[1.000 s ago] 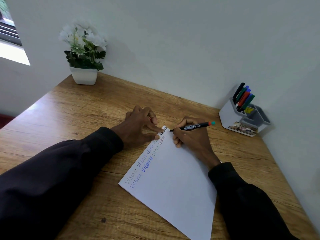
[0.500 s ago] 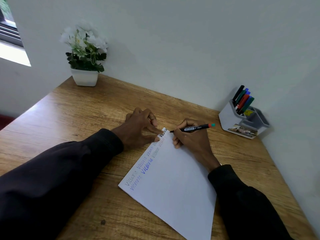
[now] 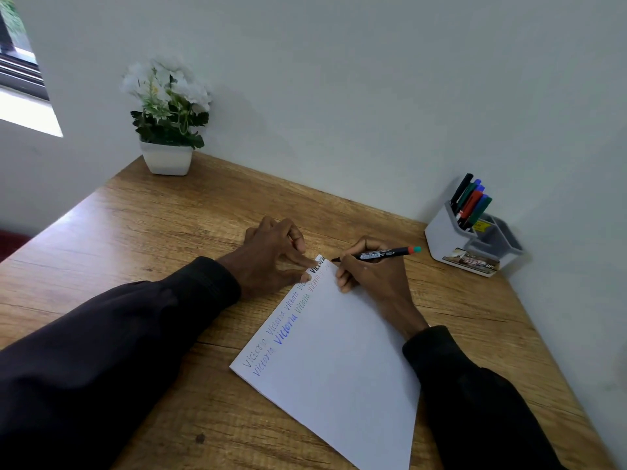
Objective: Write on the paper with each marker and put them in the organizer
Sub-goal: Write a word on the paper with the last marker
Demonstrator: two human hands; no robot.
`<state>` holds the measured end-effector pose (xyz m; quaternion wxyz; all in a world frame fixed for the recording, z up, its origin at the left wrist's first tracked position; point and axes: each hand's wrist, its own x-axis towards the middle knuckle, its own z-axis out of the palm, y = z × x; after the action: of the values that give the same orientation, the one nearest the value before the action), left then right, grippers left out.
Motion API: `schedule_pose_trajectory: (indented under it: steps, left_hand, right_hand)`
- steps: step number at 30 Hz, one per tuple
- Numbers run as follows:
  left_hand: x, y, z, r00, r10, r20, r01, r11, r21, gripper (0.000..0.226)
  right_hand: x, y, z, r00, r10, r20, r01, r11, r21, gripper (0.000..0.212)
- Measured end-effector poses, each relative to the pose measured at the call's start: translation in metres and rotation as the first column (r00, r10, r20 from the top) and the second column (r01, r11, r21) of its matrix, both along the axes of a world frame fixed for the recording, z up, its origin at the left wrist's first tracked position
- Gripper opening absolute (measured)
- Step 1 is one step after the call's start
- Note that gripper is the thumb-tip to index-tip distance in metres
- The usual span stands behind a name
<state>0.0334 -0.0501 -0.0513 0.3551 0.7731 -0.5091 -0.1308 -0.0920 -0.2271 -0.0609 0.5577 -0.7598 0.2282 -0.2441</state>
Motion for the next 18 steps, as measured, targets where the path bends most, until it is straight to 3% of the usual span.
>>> schedule_pose_trajectory:
  steps: [9,18]
  left_hand:
    - [0.0011,-0.0008,-0.0019,1.0,0.003,0.013,-0.003,1.0,-0.006,0.035]
    - [0.003,-0.0032,-0.006,0.999,0.013,0.041,-0.012,1.0,-0.023,0.037]
  right_hand:
    - [0.0005,0.0003,0.0,0.999,0.007,-0.048,-0.01,0.998,-0.057,0.008]
    - [0.0011,-0.0008,-0.0018,0.999,-0.023,-0.025,0.022,0.999,-0.041,0.009]
